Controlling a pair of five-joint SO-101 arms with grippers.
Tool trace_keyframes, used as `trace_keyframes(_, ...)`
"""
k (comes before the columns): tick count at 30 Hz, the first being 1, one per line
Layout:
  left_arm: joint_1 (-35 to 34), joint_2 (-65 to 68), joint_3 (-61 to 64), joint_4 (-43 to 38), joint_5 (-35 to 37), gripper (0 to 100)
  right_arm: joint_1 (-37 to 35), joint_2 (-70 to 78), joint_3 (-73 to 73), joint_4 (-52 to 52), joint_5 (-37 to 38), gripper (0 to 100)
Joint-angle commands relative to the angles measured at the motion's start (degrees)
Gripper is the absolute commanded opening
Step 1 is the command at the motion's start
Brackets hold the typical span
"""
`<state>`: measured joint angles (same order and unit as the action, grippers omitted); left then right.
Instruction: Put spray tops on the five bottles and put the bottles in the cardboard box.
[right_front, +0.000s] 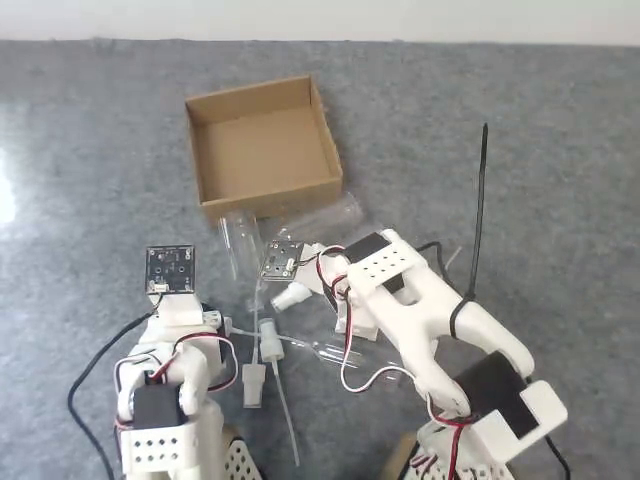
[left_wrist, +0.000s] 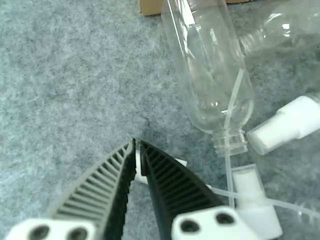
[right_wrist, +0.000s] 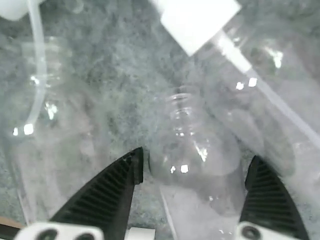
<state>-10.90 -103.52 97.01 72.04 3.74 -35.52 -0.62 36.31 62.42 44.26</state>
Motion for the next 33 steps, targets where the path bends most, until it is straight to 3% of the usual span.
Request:
trace_keyframes(1, 0.1, -0.9, -0.5, 0.4, -0.4, 1, -0.6, -3.8, -3.2, -0.7, 0.4, 29.6)
trace_keyframes(10, 0.1, -0.9, -0.5, 0.4, -0.4, 1, -4.5, -3.9, -3.3, -1.5, -0.5, 29.6)
trace_keyframes(25, 0.1, -0.9, -0.5, 0.4, -0.4, 1, -1.9, -3.9, -3.2, -2.1, -2.8, 29.5)
trace_keyframes(33, 0.1, -0.9, -0.5, 0.4, -0.4, 1, 0.6, -3.9, -3.2, -2.5, -3.1, 9.7)
